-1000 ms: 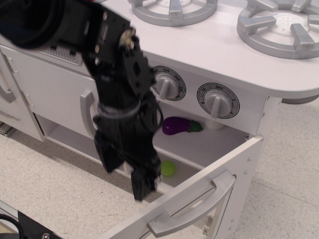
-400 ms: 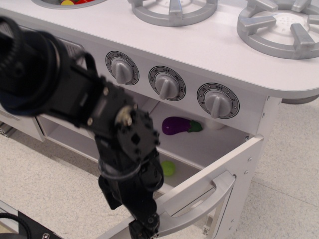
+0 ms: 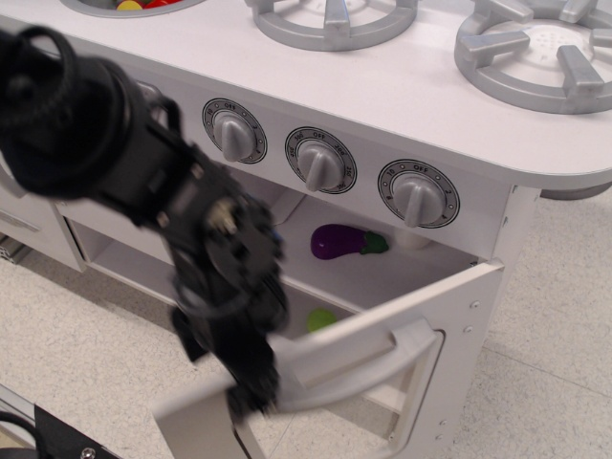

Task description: Close oven

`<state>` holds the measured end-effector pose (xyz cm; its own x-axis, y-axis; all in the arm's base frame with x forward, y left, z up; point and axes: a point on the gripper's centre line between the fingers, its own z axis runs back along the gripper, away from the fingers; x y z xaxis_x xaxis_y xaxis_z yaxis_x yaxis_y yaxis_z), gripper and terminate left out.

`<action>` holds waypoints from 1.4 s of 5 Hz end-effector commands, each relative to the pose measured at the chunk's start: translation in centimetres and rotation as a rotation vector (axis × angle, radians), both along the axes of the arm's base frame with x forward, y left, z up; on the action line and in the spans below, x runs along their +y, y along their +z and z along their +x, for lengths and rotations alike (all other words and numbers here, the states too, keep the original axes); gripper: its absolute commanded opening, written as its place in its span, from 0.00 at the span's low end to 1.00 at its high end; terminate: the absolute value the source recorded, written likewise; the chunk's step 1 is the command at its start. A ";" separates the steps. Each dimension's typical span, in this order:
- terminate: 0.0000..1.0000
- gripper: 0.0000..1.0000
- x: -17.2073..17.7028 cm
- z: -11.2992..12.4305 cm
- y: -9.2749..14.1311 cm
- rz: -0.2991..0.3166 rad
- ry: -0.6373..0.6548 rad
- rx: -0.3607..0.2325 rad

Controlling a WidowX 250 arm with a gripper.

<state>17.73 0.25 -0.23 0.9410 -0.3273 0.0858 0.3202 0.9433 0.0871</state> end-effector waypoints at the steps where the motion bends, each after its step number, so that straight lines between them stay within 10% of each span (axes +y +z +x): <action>1: 0.00 1.00 3.1 4.1 3.9 -0.041 0.140 -0.048; 4: 0.00 1.00 1.4 -2.3 5.7 -0.009 0.094 -0.114; 7: 0.00 1.00 -0.2 -2.9 -2.2 -0.060 0.431 0.022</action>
<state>14.93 0.03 -3.13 0.9940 0.0989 0.0471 -0.1003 0.9946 0.0275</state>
